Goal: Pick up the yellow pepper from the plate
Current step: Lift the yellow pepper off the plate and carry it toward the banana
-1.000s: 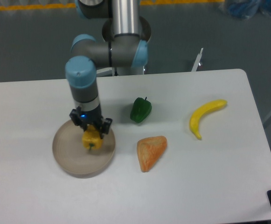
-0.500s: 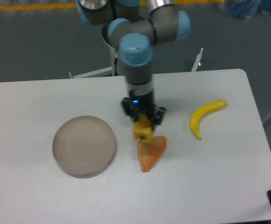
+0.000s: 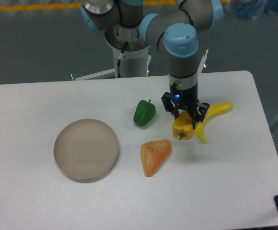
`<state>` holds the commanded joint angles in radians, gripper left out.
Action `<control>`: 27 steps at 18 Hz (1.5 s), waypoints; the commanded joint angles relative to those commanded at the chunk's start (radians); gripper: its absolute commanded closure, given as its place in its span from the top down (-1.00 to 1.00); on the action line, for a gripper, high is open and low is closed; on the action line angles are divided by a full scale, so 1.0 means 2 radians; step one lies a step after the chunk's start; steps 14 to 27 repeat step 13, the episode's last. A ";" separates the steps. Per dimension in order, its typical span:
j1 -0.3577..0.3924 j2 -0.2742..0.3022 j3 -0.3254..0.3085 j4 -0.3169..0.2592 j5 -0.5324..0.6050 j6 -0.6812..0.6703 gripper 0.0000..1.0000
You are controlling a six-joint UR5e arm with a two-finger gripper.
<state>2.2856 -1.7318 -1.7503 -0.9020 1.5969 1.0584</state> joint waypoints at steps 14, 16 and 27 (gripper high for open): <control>0.002 -0.006 0.005 0.000 0.004 -0.001 -0.42; 0.002 -0.006 0.005 0.000 0.004 -0.001 -0.42; 0.002 -0.006 0.005 0.000 0.004 -0.001 -0.42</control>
